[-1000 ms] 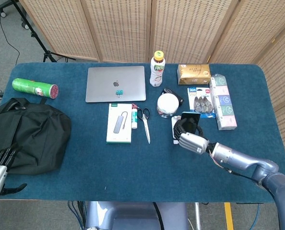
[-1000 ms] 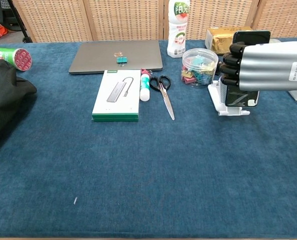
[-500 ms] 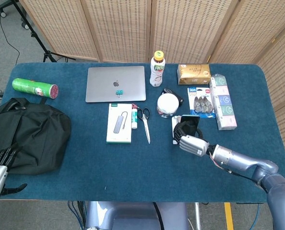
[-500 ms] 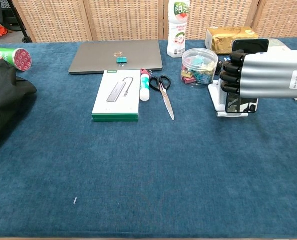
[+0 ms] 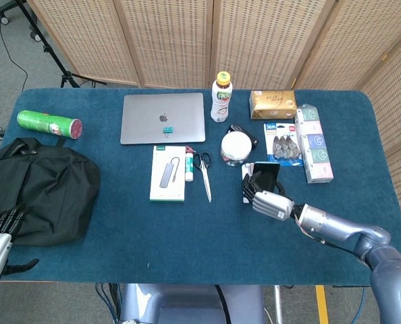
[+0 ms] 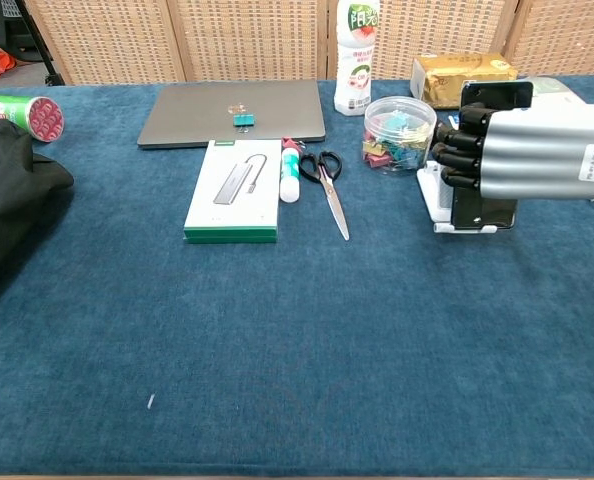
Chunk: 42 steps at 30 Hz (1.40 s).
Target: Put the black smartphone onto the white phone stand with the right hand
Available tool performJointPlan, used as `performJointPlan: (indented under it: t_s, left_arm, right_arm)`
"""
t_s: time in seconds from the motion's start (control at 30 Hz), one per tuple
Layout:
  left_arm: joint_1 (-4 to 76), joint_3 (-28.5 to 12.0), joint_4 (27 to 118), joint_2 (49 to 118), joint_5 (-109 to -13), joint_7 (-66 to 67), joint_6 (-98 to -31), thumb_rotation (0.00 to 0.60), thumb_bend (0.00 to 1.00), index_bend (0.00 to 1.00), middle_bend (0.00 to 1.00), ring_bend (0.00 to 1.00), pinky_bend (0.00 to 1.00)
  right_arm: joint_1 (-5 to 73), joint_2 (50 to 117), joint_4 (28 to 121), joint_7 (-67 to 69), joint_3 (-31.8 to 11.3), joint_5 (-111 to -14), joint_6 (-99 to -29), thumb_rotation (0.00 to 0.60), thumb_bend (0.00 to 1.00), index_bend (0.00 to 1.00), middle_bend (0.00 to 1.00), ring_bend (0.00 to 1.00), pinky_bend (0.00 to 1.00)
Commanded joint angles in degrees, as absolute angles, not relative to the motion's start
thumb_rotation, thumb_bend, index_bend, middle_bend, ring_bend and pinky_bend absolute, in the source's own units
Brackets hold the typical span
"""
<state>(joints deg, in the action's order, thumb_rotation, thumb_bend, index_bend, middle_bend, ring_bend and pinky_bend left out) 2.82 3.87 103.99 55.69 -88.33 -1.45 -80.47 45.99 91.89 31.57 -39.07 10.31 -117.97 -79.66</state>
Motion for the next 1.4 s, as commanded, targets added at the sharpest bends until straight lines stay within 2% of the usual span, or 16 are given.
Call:
performJointPlan:
  t_s: [0.03,0.97,1.17,1.27,1.33,1.4]
  left_arm:
    - [2.8,3.9,104.0,55.7,-88.4,-1.5,-80.5,0.6,0.0,0.0,0.0,0.0,0.06]
    - [2.8,3.9,104.0,55.6,-88.3,-1.5,-80.4,0.6,0.0,0.0,0.0,0.0,0.06]
    - [2.8,3.9,104.0,55.6,-88.3,-1.6,-80.5,0.6,0.0,0.0,0.0,0.0,0.06]
    - [2.8,3.9,104.0,55.6,-88.3,-1.6,-80.5,0.6,0.0,0.0,0.0,0.0,0.06]
    - [2.8,3.9,104.0,55.6,-88.3,-1.6,-80.5,0.6,0.0,0.0,0.0,0.0,0.06]
    - [2.8,3.9,104.0,55.6,-88.3,-1.7,-80.5,0.6,0.0,0.0,0.0,0.0,0.06]
  right_arm:
    - [46.0,92.0,31.8,-39.2,10.3,-117.8,-79.6,0.6,0.2,0.39,0.23,0.23,0.38]
    - [45.1,93.8,34.7,-37.4,8.4,-113.3,-78.5,0.6,0.13,0.38,0.21,0.22,0.38]
    - [45.2,94.0,34.4,-38.6,8.7,-113.7,-78.5,0.6,0.1,0.24,0.15,0.18,0.36]
    - [45.3,93.9,34.4,-38.8,8.9,-113.8,-78.5,0.6,0.1,0.22,0.1,0.12,0.29]
    - [45.2,93.8,34.6,-39.0,9.1,-114.0,-78.3,0.6,0.1,0.16,0.05,0.05,0.2]
    - [45.2,93.6,35.0,-39.2,9.2,-113.9,-78.0,0.6,0.1,0.11,0.01,0.01,0.16]
